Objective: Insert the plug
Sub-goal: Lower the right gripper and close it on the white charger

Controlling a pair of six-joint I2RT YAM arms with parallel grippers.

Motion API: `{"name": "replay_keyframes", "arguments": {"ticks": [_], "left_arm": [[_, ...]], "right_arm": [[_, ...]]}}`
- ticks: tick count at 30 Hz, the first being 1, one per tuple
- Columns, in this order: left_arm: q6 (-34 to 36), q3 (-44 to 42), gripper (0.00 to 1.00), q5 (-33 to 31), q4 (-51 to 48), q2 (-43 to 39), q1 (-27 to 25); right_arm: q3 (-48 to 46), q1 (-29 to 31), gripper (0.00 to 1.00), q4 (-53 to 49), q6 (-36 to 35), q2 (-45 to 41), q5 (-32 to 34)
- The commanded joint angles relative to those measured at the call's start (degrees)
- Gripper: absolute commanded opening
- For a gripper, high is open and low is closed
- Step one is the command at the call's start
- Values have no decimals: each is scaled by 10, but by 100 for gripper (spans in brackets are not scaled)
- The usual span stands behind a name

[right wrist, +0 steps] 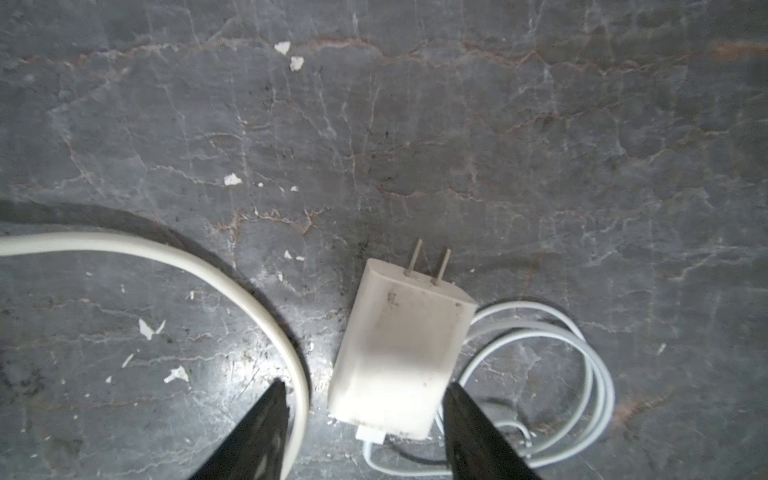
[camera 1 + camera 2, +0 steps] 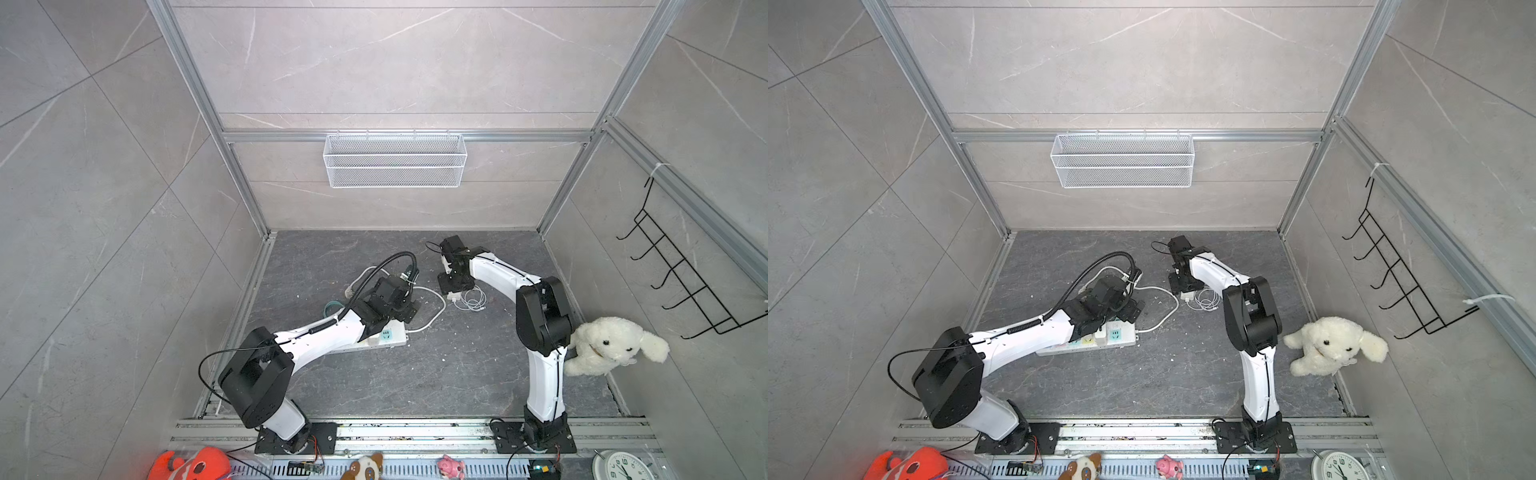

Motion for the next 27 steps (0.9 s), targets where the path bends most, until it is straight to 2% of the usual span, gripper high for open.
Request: {"name": "replay_keyframes", "arguments": {"ticks": [1,11,27], "left_arm": [[-9,16,95,-12,-6,-9,0],[-16,11,95,-14,-6,-13,0],[-2,18,95,-17,-7,-5,7]], "right_arm": [[9,7,61,-9,36,18,9],[-19,9,62,-10,69,9,82],[-21,9,58,-9,67,36,39]]}}
